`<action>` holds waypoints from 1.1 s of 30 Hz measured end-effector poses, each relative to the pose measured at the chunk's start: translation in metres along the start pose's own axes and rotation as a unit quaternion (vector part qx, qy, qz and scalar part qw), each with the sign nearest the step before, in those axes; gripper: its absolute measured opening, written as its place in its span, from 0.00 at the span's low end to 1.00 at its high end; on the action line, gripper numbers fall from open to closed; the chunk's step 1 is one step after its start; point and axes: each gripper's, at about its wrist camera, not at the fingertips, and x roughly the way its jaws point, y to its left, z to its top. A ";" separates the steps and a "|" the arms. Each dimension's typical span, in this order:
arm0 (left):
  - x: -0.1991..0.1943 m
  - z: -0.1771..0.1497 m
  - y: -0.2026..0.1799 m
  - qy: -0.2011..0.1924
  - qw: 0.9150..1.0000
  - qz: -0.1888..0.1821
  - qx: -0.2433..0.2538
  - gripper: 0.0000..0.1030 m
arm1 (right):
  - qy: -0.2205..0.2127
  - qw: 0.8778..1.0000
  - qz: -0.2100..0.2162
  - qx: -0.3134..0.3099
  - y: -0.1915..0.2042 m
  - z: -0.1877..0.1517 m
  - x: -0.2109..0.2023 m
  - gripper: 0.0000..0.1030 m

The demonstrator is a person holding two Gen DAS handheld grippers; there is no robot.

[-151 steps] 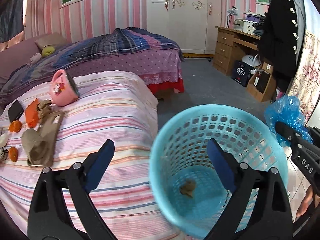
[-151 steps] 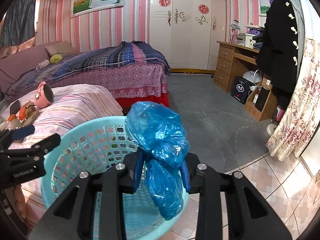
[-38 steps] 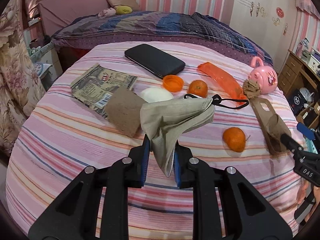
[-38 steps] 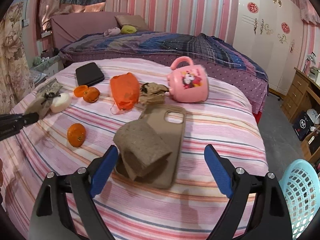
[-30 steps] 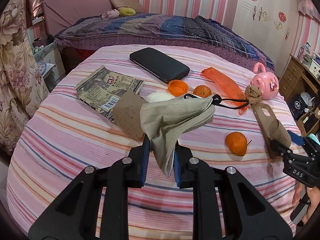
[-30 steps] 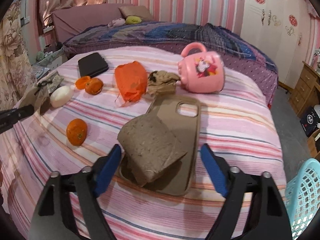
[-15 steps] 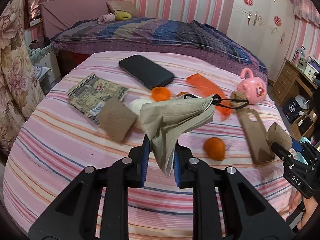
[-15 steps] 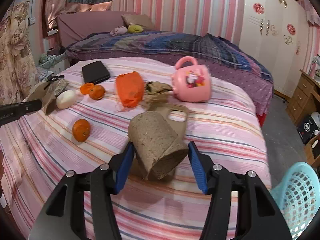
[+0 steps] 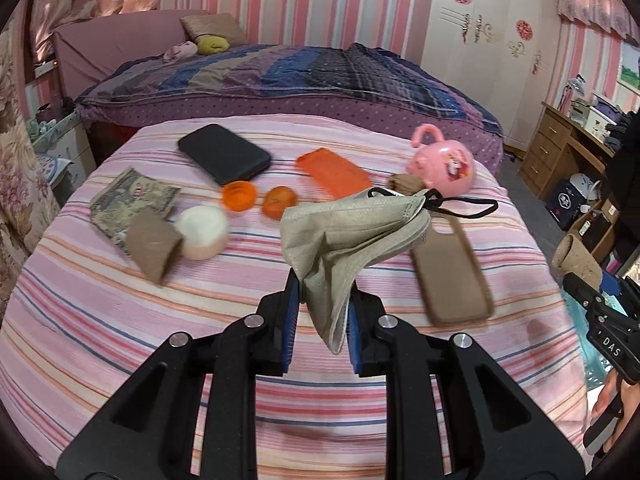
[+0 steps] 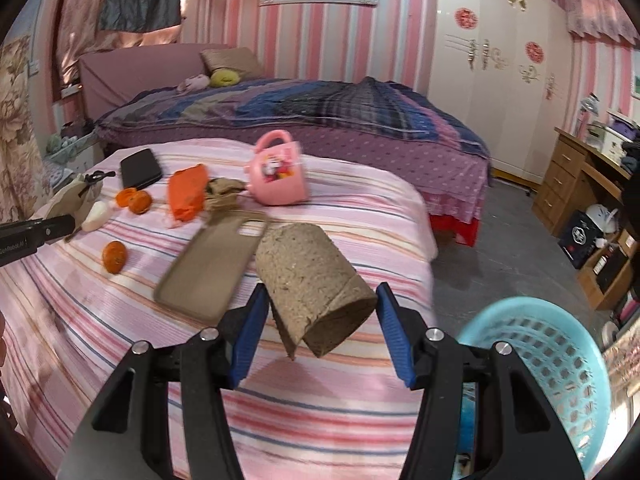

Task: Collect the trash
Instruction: 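Carry the tube and mask over the basket and open both grippers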

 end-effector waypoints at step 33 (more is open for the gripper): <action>0.004 -0.046 -0.280 0.008 0.985 -0.114 0.130 0.19 | 0.014 0.984 -0.128 0.121 -0.220 -0.068 -0.051 0.54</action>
